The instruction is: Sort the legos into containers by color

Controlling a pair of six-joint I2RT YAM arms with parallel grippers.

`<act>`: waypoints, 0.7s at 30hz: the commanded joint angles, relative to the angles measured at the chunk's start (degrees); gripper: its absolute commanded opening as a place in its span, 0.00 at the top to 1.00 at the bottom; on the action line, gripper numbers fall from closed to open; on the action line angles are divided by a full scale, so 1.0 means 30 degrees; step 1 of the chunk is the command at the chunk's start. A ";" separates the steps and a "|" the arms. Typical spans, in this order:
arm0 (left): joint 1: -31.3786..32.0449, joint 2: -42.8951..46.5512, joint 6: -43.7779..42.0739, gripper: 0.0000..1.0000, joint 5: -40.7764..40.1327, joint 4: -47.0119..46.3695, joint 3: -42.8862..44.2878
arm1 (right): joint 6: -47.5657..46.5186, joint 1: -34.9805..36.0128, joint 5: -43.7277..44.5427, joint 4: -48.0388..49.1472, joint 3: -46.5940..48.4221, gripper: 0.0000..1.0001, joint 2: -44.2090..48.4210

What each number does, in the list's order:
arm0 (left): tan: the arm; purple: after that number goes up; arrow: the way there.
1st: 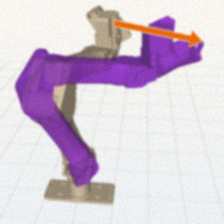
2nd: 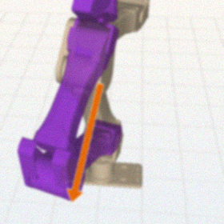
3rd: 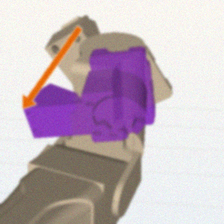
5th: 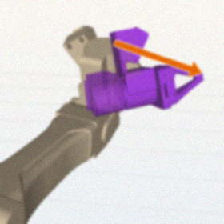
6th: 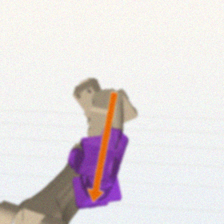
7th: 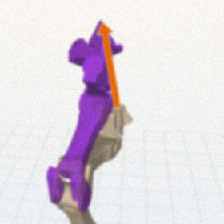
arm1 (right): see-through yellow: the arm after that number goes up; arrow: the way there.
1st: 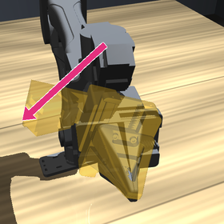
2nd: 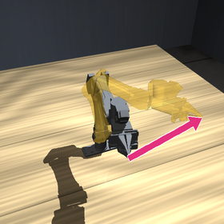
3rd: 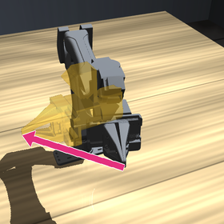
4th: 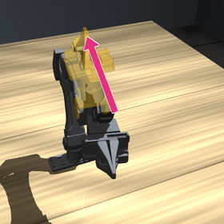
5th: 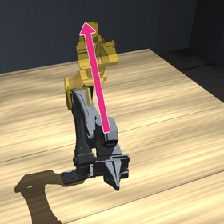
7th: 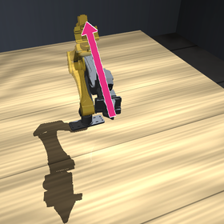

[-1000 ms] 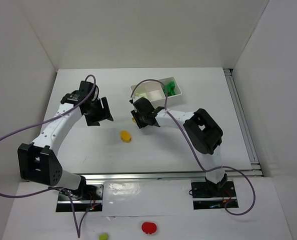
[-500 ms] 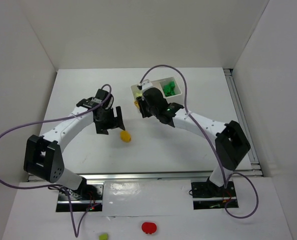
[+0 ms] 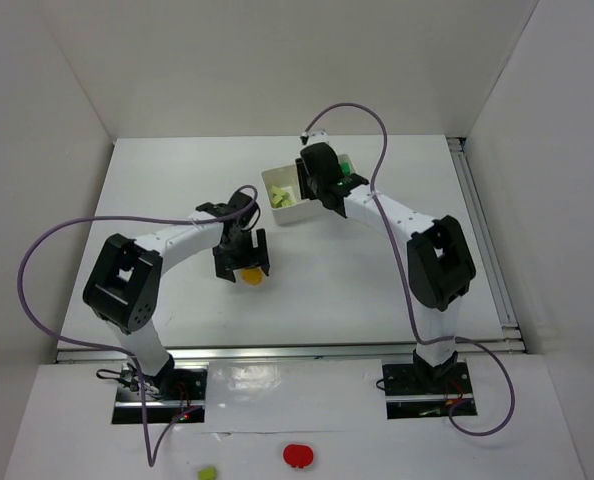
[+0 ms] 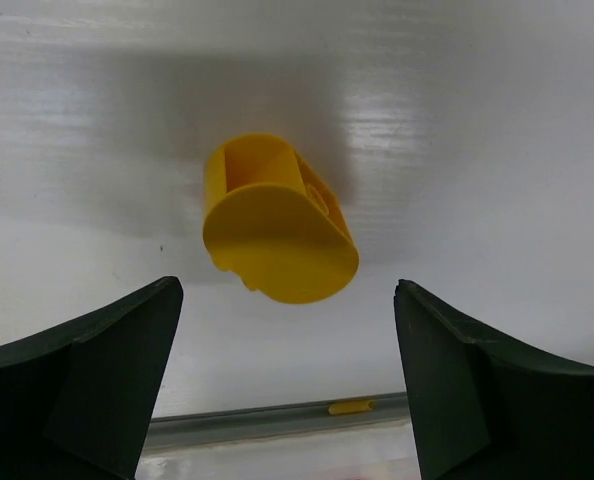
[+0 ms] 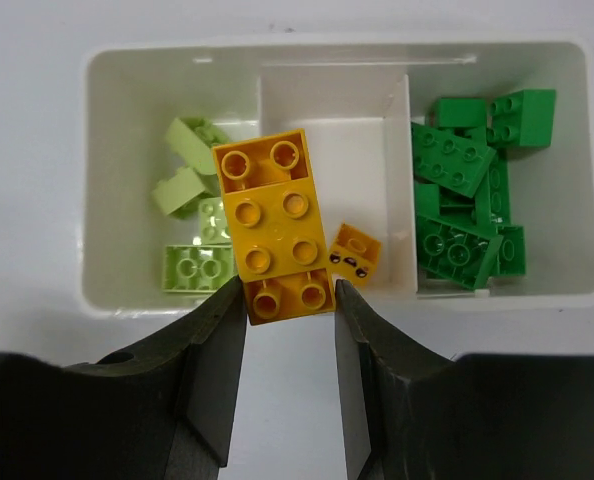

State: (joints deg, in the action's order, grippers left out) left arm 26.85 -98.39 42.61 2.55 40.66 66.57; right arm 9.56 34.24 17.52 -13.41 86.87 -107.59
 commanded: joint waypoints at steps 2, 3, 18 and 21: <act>0.0249 -0.0630 0.0885 0.07 -0.0907 -0.1304 0.0343 | -0.0080 -0.0834 0.0137 -0.0335 0.2007 0.73 -0.1516; 0.0249 -0.0979 0.0885 0.15 -0.0907 -0.1309 0.0341 | -0.0082 -0.0837 0.0137 -0.0509 0.2358 0.55 -0.2070; 0.0425 -0.1100 -0.2104 0.64 -0.1112 0.1326 0.6780 | 0.3580 -0.3032 0.5059 0.0078 -0.4431 0.13 0.6268; 0.0600 -0.1947 -0.2512 0.64 -0.1112 0.1533 0.9474 | 0.4486 -0.3442 0.4885 -0.0626 -0.6072 0.13 0.8437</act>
State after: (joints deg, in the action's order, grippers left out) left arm 28.05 -102.61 37.74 -0.58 43.35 89.17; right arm 18.55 24.86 29.85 -13.76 71.96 -87.55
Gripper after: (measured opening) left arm 0.583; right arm 0.873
